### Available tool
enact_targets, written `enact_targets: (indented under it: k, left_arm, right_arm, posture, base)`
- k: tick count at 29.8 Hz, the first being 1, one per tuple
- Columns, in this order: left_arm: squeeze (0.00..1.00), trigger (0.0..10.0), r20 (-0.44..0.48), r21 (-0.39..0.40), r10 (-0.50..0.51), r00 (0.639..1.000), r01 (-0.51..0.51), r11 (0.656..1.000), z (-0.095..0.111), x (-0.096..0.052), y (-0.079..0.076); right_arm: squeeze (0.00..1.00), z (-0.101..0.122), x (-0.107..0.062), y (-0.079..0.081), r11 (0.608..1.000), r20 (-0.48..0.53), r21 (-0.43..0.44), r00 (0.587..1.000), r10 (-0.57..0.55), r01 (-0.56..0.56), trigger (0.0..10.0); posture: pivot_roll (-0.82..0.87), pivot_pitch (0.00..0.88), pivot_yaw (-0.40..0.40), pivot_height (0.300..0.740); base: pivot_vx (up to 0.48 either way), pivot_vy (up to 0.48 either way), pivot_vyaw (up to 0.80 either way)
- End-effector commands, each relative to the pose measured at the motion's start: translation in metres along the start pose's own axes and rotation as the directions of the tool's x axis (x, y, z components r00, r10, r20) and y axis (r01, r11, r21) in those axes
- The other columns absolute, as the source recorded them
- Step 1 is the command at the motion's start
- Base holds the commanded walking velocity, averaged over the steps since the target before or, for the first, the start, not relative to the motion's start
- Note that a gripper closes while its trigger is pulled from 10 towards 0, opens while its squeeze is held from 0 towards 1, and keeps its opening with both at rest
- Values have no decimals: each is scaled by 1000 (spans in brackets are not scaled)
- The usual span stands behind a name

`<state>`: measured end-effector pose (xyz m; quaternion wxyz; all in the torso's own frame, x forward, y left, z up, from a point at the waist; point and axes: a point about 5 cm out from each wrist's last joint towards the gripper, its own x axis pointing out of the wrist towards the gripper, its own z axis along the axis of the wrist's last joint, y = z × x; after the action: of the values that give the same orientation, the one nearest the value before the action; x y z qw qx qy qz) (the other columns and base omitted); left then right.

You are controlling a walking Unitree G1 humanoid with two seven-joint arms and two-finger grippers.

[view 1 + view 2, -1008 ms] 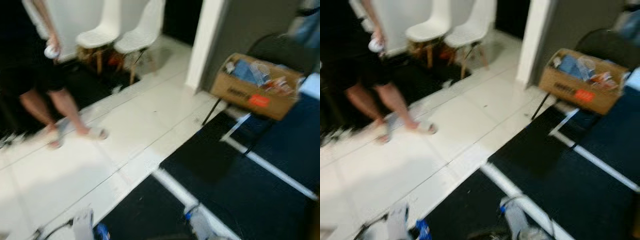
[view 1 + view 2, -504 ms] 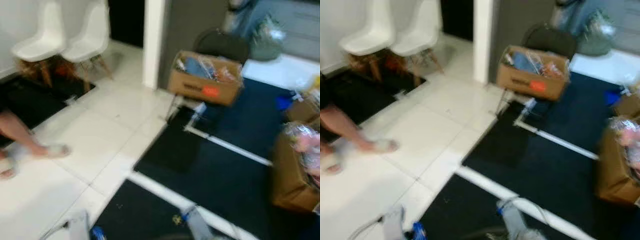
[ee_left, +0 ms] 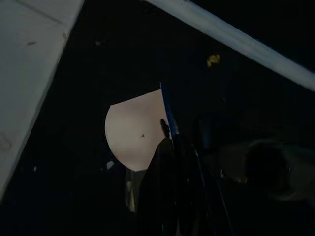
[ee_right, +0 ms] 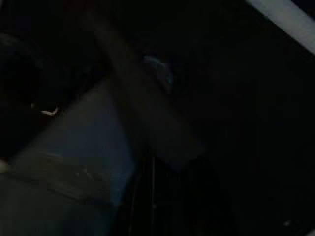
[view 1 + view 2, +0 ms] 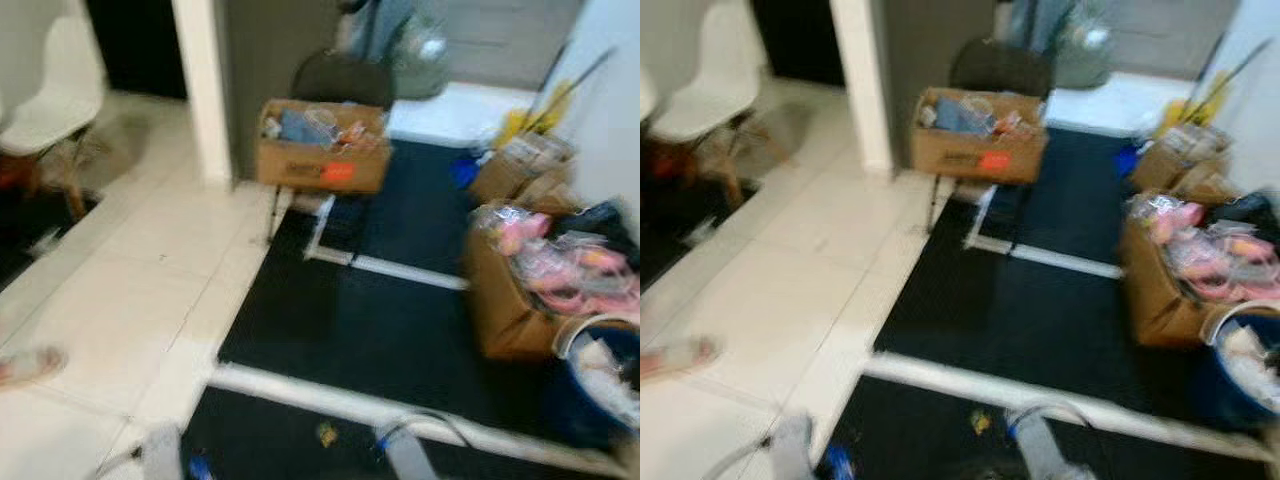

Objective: Picking trash to rubbish bin

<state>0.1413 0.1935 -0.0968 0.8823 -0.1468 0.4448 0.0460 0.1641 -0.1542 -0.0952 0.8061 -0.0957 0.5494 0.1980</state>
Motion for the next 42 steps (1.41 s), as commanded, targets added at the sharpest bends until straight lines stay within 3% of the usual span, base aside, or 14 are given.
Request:
enact_targets:
  k: [1, 9, 19, 30, 35, 42]
  left_arm:
    - [0, 10000, 3, 3, -1, 1000, 1, 1000, 2, 1, -2]
    - [0, 10000, -2, 9, 2, 1000, -2, 1000, 2, 1, 0]
    - [0, 10000, -6, 8, 6, 1000, -6, 1000, 1, 1, 0]
    - [0, 10000, -9, 3, 9, 1000, -9, 1000, 0, 0, 0]
    - [0, 10000, -6, -8, 27, 1000, -27, 1000, 0, 0, 2]
    - [0, 10000, 24, -100, 101, 995, -98, 990, 1, -3, 14]
  right_arm:
    - [0, -6, 1, 4, 1000, -22, 16, 1000, 18, -18, 10000]
    - [0, -6, 1, 4, 999, -15, 33, 1000, 7, -6, 10000]
    - [0, -1, 2, 8, 998, 16, 66, 1000, 10, -11, 10000]
    - [0, -2, 2, 10, 999, 5, 44, 1000, 24, -24, 10000]
    - [0, 0, 2, 8, 996, 30, 93, 1000, 0, -2, 10000]
    - [0, 1, 2, 8, 996, 32, 88, 999, 3, -6, 10000]
  posture:
    - [80, 21, 18, 740]
    - [80, 22, 23, 740]
    - [81, 23, 22, 740]
    - [84, 26, 19, 740]
    - [81, 28, 22, 740]
    - [79, 29, 22, 740]
  base:
    - [0, 0, -800]
    - [0, 0, -792]
    - [0, 0, 0]
    - [0, 0, 0]
    - [0, 0, 0]
    - [122, 0, 0]
